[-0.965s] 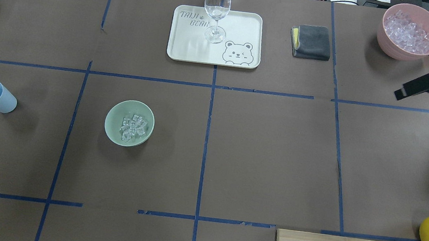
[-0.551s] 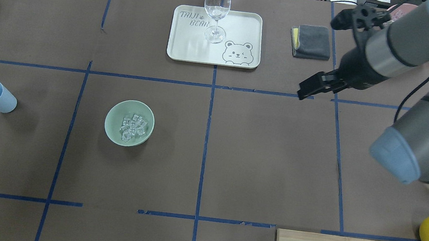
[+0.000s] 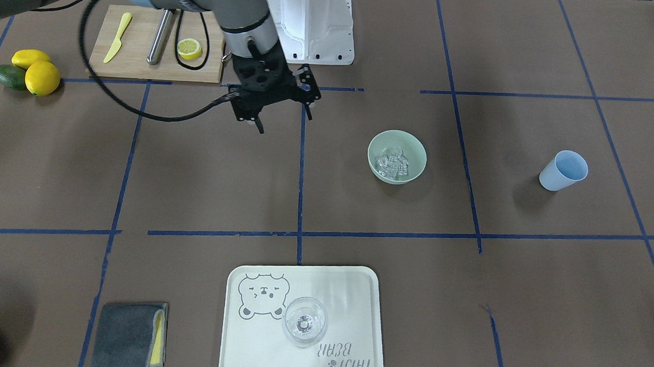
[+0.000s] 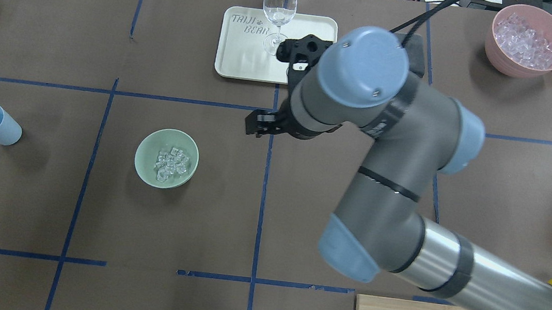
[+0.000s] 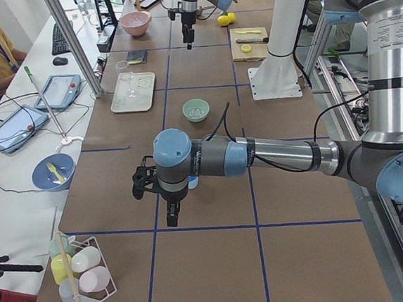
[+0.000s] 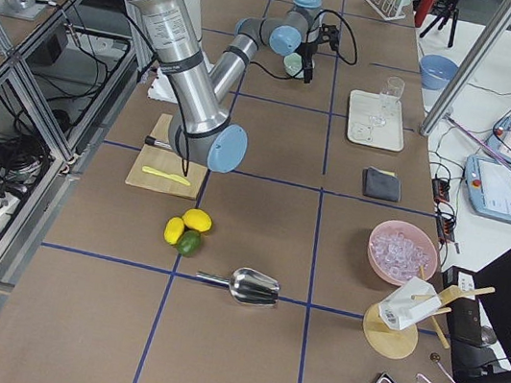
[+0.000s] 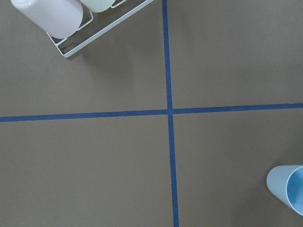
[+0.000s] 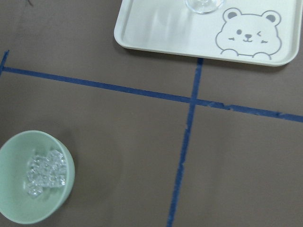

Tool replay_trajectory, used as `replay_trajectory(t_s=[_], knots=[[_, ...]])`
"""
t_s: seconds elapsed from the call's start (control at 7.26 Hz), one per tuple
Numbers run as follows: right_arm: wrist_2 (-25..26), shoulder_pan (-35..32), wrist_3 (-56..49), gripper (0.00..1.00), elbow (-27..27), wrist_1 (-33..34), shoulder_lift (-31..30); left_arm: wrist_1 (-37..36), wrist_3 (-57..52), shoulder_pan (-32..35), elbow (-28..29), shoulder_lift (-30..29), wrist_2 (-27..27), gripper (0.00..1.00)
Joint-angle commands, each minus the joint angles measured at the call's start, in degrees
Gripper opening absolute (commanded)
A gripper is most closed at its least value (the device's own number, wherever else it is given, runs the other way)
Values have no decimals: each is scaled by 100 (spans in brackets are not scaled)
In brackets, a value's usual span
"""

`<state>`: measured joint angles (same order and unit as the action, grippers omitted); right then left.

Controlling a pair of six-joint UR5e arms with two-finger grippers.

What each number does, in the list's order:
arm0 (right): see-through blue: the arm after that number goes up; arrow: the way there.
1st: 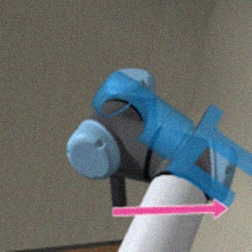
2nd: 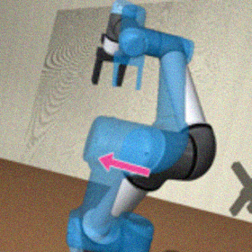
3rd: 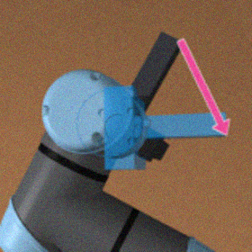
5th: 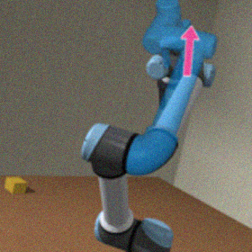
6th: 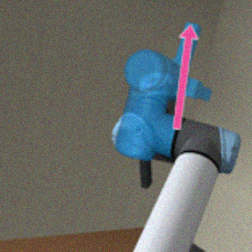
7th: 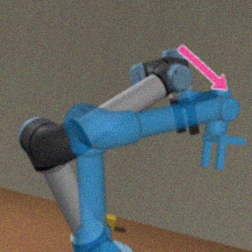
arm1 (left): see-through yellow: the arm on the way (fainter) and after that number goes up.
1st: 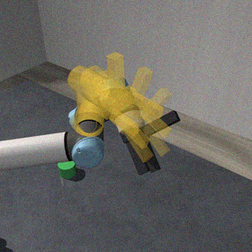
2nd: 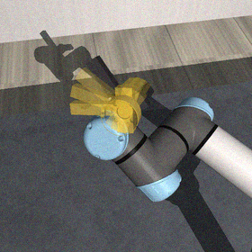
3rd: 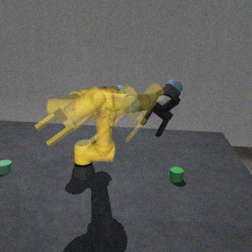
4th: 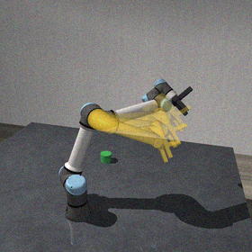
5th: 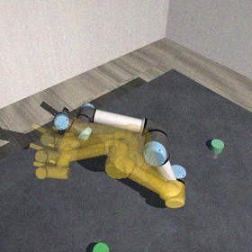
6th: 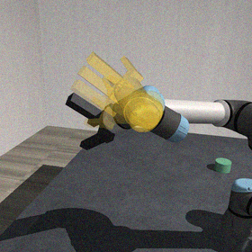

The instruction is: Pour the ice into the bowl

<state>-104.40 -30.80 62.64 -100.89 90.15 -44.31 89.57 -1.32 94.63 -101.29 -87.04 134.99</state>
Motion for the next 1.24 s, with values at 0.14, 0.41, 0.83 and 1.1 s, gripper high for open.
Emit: replay_trajectory(t_s=[0.14,0.41,0.83,1.1], knots=[[429,548,819,96,2348,-814,1430,104,0,-6,4,-6,1,100],[438,645,873,98,3030,-989,1654,175,0,-15,4,-6,10,100],[429,760,864,72,3260,-1000,1662,184,0,-50,21,-6,89,100],[429,813,864,71,3287,-1026,1662,184,0,-50,22,-6,89,100]])
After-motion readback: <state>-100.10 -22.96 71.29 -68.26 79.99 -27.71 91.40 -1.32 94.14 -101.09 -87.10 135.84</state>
